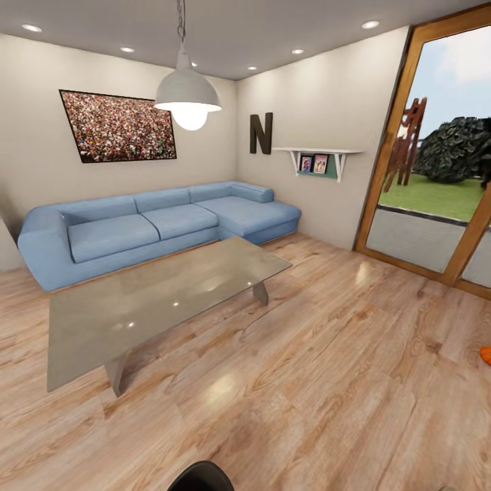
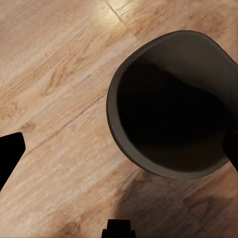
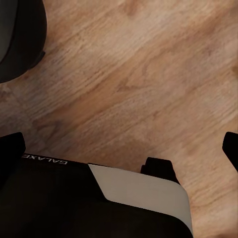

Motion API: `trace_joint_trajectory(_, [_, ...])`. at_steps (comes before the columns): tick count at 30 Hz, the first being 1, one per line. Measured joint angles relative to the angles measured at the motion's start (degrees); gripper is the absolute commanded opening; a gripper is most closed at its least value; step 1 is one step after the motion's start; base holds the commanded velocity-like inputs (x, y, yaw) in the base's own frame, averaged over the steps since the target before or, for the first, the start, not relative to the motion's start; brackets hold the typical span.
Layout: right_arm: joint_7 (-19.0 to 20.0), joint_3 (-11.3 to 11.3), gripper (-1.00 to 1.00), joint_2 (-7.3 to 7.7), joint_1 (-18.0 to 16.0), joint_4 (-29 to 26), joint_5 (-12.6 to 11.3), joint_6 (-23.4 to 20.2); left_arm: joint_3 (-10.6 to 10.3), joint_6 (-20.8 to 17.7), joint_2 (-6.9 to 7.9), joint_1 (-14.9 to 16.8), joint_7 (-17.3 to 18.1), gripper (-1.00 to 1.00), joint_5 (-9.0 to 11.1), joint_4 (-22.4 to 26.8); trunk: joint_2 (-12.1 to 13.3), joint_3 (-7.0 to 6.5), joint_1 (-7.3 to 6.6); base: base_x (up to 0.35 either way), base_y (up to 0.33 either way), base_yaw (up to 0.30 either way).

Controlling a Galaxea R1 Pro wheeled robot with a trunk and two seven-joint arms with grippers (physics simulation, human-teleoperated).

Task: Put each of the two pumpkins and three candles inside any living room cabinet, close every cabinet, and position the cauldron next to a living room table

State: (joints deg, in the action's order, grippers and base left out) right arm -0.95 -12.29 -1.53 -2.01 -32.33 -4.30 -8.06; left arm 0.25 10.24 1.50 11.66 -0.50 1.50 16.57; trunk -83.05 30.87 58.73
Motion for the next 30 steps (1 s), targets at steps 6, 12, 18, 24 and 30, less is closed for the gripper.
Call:
trace_joint_trajectory(6, [0.00, -0.01, 1.00, 0.00, 0.00, 0.00, 0.00, 0.00, 0.00, -0.03, 0.00, 0.00, -0.01, 1.00, 0.02, 0.00, 0.00, 0.00, 0.00, 0.000, -0.001, 0.037])
trace_joint_trajectory(12, [0.00, -0.06, 1.00, 0.00, -0.01, 0.01, 0.00, 0.00, 0.00, -0.06, 0.01, -0.02, -0.04, 1.00, 0.02, 0.01, 0.00, 0.00, -0.02, 0.091, 0.000, 0.189])
trace_joint_trajectory(18, [0.00, -0.06, 1.00, -0.01, -0.01, 0.01, 0.00, 0.00, -0.01, 0.01, -0.03, -0.01, -0.05, 1.00, 0.02, 0.02, 0.00, 0.00, -0.01, 0.105, 0.000, 0.239])
trace_joint_trajectory(24, [0.00, -0.06, 1.00, 0.00, 0.00, 0.00, 0.00, 0.00, 0.00, 0.03, -0.04, 0.00, -0.04, 1.00, 0.02, 0.00, 0.00, 0.00, 0.00, 0.006, 0.000, 0.060])
trace_joint_trajectory(30, [0.00, -0.08, 1.00, -0.01, 0.00, 0.00, -0.02, 0.00, -0.01, 0.03, -0.08, 0.00, -0.05, 1.00, 0.02, 0.00, 0.00, 0.00, 0.01, -0.041, 0.000, 0.060])
